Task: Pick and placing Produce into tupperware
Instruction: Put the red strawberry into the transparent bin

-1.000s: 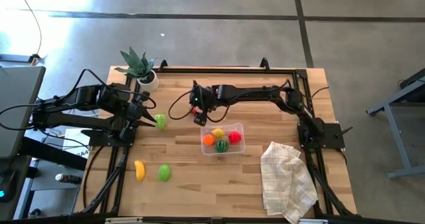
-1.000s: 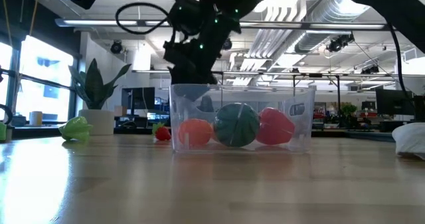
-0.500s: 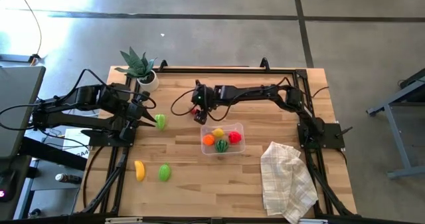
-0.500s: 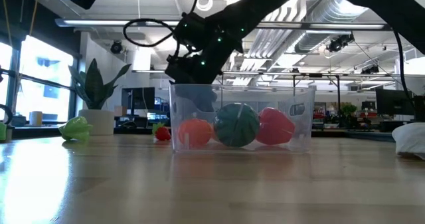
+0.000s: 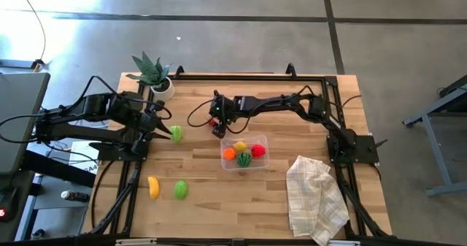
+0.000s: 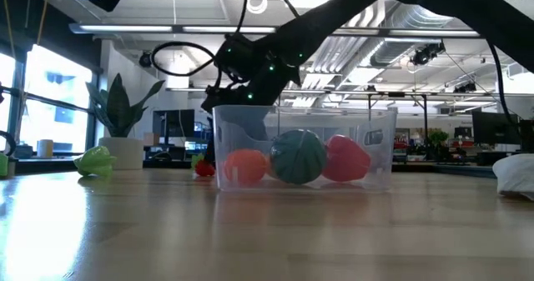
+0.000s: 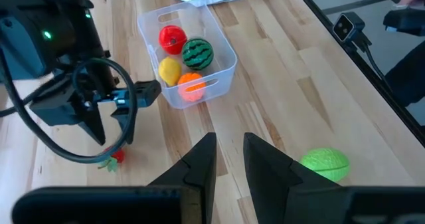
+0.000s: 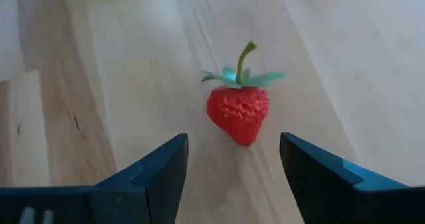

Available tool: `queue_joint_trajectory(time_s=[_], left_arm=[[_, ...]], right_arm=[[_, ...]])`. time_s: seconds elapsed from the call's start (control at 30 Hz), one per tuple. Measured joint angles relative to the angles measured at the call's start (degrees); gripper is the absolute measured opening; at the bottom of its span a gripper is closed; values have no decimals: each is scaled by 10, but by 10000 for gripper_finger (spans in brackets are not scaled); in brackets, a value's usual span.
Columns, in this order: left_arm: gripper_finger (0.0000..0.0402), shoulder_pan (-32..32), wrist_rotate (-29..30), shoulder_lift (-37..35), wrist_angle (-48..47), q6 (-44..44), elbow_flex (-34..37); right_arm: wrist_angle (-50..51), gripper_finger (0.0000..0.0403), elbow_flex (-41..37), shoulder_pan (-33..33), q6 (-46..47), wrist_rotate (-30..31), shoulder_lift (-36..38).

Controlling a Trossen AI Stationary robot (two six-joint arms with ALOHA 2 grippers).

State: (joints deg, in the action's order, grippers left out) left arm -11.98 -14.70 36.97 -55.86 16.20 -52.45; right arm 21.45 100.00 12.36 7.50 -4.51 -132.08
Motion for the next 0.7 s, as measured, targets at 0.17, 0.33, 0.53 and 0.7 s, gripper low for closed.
queue_joint_trajectory(time_s=[0.17, 0.33, 0.53, 0.7], left_arm=[[67, 0, 0, 0, 0, 0, 0], [67, 0, 0, 0, 0, 0, 0], [67, 0, 0, 0, 0, 0, 0], [67, 0, 0, 0, 0, 0, 0]], right_arm=[[-7, 229, 0, 3, 0, 1, 0], [-13, 229, 0, 7, -12, 2, 0], [-11, 229, 0, 7, -43, -10, 0], [-19, 229, 0, 7, -79, -21, 0]])
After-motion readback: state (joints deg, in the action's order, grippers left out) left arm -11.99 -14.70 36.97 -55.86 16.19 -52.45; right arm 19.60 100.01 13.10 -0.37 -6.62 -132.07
